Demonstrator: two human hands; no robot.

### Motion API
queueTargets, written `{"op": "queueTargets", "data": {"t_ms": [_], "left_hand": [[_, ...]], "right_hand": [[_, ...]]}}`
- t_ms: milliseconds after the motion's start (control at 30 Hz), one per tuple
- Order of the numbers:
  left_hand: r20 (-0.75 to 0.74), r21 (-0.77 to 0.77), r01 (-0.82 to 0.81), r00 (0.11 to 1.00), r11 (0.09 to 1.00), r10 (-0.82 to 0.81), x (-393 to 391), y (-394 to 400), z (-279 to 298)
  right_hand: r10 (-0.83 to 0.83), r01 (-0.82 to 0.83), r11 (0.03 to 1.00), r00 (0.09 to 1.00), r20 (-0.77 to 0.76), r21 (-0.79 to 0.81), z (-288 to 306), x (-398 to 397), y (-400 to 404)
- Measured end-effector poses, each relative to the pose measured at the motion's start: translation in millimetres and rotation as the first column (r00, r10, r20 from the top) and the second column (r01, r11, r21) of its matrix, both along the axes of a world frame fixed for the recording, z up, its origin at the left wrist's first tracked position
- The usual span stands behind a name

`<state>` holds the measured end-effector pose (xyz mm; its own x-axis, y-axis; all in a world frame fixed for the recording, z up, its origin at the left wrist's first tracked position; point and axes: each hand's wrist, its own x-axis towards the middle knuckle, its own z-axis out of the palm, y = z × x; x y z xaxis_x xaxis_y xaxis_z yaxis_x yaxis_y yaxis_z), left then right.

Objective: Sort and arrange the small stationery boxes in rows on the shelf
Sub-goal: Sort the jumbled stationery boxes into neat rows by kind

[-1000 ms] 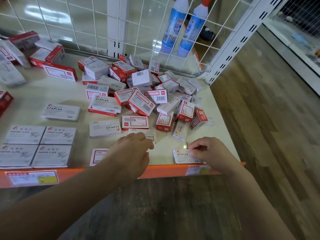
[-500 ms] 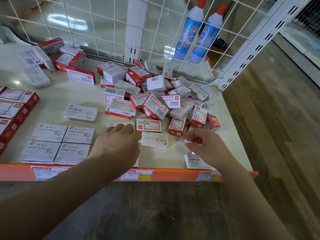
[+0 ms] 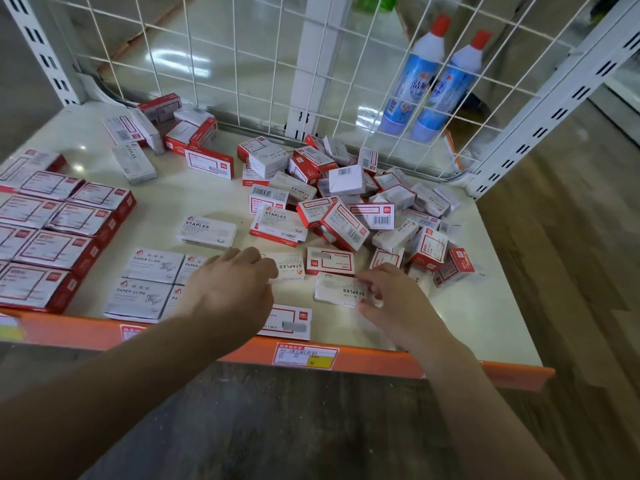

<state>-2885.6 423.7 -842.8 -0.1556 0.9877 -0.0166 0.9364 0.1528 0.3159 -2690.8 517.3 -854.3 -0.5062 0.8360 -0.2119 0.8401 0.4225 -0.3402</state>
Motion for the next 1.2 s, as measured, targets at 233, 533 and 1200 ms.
{"op": "queueTargets", "data": {"t_ms": [233, 533, 1200], "left_hand": [[0.066, 0.007, 0.089, 0.994, 0.996, -0.089, 2, 1, -2], [0.451, -0.067, -0.042, 0.89, 0.997, 0.068, 5, 10, 5], [0.562, -0.081, -0.082, 0.82, 0.993, 0.113, 2, 3, 5]], "right_hand": [[-0.002, 0.008, 0.998, 0.994, -0.11, 0.057, 8, 4, 1], [0.01, 0.027, 0.993, 0.952, -0.307, 0.116, 26, -12, -13], [0.156, -0.196, 0.977, 0.932, -0.328, -0.09, 31, -30, -8]]}}
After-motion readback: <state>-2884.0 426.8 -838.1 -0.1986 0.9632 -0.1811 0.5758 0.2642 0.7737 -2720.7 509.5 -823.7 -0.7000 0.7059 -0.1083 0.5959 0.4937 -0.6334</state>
